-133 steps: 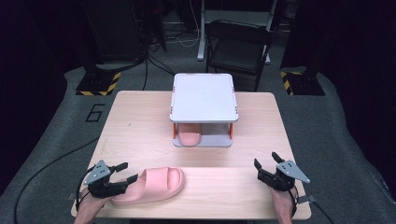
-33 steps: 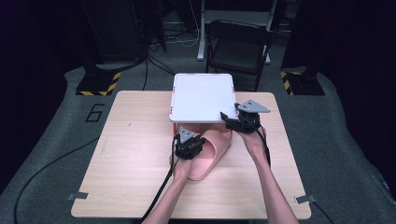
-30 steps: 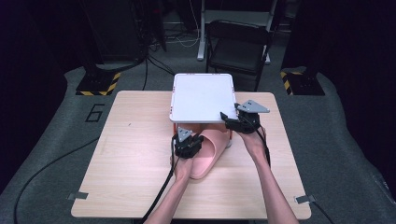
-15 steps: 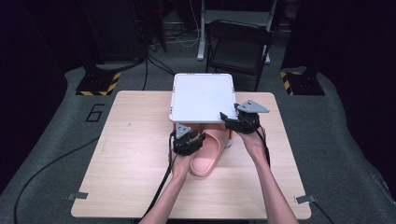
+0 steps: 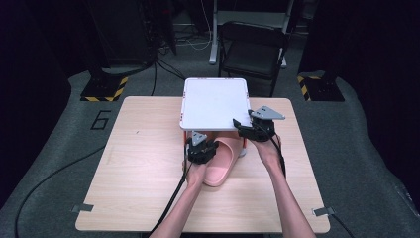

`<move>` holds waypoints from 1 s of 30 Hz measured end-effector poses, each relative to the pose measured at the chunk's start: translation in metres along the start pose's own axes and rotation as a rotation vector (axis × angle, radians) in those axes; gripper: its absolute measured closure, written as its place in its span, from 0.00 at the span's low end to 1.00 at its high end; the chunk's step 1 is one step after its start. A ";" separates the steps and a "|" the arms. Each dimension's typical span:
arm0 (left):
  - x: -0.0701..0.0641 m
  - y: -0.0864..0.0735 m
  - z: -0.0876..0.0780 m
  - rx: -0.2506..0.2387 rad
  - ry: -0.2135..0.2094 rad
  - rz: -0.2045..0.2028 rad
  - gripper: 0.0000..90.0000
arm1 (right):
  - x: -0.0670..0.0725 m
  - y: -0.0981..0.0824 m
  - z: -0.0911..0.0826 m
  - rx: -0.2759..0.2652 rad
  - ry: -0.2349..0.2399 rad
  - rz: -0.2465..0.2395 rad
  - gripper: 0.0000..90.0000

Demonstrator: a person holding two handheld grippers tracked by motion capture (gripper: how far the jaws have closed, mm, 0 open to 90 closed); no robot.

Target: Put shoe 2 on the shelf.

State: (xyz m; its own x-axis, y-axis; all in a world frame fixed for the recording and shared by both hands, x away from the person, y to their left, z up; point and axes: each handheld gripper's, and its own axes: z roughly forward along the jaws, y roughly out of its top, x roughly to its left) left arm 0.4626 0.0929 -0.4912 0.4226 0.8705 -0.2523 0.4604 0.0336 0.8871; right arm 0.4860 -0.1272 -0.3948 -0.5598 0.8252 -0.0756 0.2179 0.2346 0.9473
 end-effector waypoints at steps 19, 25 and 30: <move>0.006 -0.014 -0.056 0.034 -0.275 0.248 0.34 | 0.000 -0.001 -0.001 0.002 -0.001 0.015 0.32; 0.004 -0.034 -0.070 0.123 -0.336 0.367 0.19 | 0.001 0.000 -0.001 0.003 -0.008 0.006 0.33; -0.003 -0.044 -0.064 0.188 -0.347 0.432 0.17 | 0.001 0.000 -0.001 0.010 -0.009 0.022 0.33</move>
State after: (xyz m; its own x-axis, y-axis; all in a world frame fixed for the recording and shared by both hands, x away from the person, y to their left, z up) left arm 0.3910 0.1204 -0.5042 0.8193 0.5729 -0.0225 0.3064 -0.4042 0.8618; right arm 0.4848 -0.1266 -0.3947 -0.5478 0.8346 -0.0576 0.2379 0.2214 0.9457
